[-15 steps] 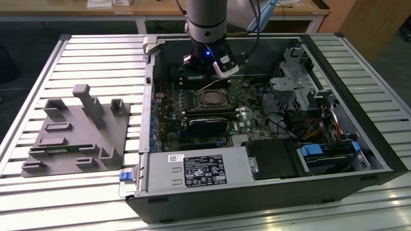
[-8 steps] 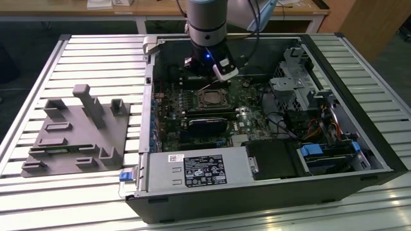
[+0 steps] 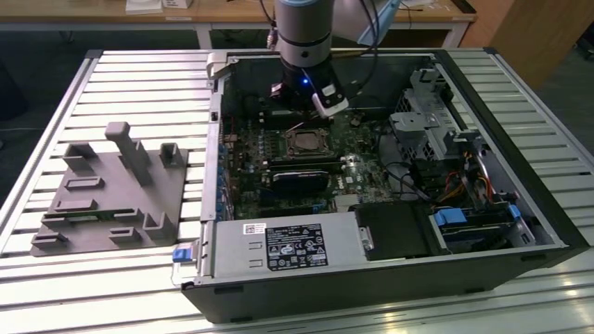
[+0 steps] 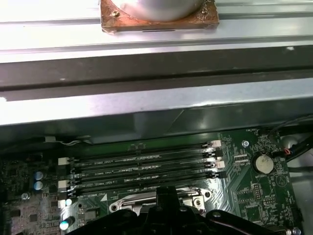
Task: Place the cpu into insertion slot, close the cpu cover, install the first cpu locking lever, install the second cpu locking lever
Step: 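Install the first cpu locking lever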
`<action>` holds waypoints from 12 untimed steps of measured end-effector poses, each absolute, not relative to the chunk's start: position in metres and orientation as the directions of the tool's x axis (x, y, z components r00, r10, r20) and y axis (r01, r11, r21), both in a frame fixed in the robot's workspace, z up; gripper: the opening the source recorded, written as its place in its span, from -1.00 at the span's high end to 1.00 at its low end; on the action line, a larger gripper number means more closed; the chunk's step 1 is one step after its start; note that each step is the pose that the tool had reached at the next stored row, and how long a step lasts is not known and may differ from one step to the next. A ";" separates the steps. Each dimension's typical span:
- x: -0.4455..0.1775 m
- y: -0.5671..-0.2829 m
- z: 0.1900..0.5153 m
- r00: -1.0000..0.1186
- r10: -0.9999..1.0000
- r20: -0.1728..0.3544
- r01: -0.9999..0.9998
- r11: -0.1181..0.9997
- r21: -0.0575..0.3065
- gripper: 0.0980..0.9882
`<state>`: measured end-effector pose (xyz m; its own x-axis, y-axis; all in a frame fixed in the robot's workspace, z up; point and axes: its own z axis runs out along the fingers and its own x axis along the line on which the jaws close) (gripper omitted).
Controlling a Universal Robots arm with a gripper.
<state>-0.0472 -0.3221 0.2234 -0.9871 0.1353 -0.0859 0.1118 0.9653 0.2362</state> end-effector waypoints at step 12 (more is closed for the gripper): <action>-0.045 -0.318 0.221 -0.986 0.135 -0.099 0.111 0.969 0.220 0.98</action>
<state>-0.0449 -0.3184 0.2209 -0.9859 0.1354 -0.0986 0.1111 0.9692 0.2199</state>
